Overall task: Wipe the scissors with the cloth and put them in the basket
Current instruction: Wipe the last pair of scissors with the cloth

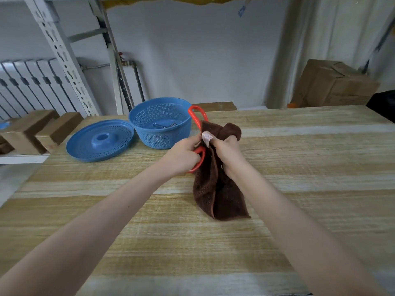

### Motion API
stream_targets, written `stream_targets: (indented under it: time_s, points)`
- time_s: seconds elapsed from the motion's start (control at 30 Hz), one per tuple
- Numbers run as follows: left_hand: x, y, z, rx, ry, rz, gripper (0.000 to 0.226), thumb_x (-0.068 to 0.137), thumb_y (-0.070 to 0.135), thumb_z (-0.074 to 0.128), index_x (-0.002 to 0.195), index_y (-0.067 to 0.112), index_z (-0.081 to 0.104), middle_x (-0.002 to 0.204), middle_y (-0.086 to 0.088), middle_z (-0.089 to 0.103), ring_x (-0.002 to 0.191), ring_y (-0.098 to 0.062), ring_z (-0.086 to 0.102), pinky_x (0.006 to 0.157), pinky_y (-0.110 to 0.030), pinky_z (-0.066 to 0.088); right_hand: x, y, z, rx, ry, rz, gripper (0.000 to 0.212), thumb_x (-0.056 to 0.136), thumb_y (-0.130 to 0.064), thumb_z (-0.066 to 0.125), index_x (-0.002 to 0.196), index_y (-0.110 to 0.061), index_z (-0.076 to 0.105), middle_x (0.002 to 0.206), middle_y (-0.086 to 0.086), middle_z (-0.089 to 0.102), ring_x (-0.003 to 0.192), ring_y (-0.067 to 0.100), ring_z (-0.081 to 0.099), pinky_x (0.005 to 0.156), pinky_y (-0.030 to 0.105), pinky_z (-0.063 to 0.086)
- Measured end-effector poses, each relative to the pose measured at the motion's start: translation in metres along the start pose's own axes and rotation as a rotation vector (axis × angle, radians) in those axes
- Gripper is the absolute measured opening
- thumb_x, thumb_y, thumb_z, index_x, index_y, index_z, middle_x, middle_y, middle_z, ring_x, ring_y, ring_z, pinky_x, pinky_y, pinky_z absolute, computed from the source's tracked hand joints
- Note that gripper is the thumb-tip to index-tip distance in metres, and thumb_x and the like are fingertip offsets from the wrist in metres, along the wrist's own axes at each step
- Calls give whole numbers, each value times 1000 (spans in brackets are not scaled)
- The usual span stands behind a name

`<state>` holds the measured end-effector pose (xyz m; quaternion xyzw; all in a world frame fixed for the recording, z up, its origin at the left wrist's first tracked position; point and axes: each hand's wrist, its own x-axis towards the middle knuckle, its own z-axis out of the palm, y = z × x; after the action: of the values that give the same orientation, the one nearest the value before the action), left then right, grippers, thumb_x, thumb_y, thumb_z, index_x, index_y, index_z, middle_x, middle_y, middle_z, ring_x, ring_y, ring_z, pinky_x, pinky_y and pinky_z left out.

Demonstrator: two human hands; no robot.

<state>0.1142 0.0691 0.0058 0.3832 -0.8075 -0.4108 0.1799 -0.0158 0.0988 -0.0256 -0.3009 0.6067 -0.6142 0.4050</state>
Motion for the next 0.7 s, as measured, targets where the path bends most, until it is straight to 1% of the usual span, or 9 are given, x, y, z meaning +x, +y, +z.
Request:
stream_targets:
  time_s: [0.03, 0.1, 0.2, 0.23, 0.3, 0.37, 0.47, 0.63, 0.7]
  points:
    - [0, 1, -2, -38, -24, -10, 55, 85, -14, 38, 124, 20, 58, 58, 3, 45, 41, -6, 42, 42, -19, 33, 1, 0, -1, -12, 18, -8, 33, 88, -27, 71, 69, 0, 65, 64, 5, 68, 63, 16, 66, 65, 29, 53]
    - [0, 3, -8, -78, -77, -20, 61, 83, -15, 39, 124, 26, 57, 58, -3, 41, 39, -10, 37, 38, -17, 27, 2, -1, -1, 28, 50, -4, 34, 92, -27, 65, 85, 5, 68, 77, 12, 68, 74, 22, 67, 74, 36, 55]
    - [2, 1, -13, -40, -79, -14, 64, 81, -14, 40, 123, 31, 58, 65, -11, 45, 45, -16, 40, 39, -18, 29, 0, 1, -2, 143, 26, 25, 29, 94, -24, 62, 95, 4, 69, 81, 9, 72, 81, 24, 70, 83, 38, 56]
    - [3, 0, -13, -6, -57, -2, 61, 81, -13, 40, 122, 29, 59, 67, -11, 50, 50, -18, 46, 42, -21, 34, -1, 2, -1, 129, 0, 20, 27, 93, -25, 64, 93, 2, 70, 78, 8, 73, 80, 23, 71, 83, 37, 57]
    - [4, -2, -8, 89, 0, 36, 40, 82, -8, 43, 110, 16, 61, 77, -7, 60, 69, -21, 56, 56, -26, 43, -6, 5, 2, 91, -29, -5, 20, 87, -24, 72, 87, -4, 72, 79, 8, 75, 81, 23, 72, 83, 38, 58]
    - [2, 1, -3, 106, 19, 58, 31, 82, -5, 45, 104, 10, 61, 83, -4, 63, 76, -18, 57, 62, -26, 46, -9, 5, 5, 155, 10, -26, 13, 84, -19, 74, 81, -7, 73, 85, 12, 75, 86, 27, 72, 85, 43, 58]
    - [0, 3, -1, 104, 14, 87, 36, 80, -8, 43, 104, 14, 60, 85, -2, 62, 75, -14, 55, 61, -22, 41, -11, 1, 6, 205, 82, -49, 13, 84, -14, 70, 74, -7, 71, 81, 14, 73, 81, 27, 71, 80, 43, 57]
    - [3, -1, 0, 115, 33, 119, 37, 78, -8, 42, 92, 24, 57, 79, -1, 62, 74, -17, 56, 62, -27, 43, -11, -3, 11, 235, 121, -30, 18, 86, -9, 62, 68, -6, 65, 65, 6, 64, 65, 18, 63, 62, 29, 50]
    - [2, -2, -1, 102, 32, 115, 41, 77, -8, 43, 95, 26, 59, 79, -3, 62, 70, -16, 56, 58, -23, 42, -9, -2, 11, 250, 130, 15, 16, 87, -10, 60, 71, -7, 63, 67, 5, 65, 66, 17, 64, 63, 29, 51]
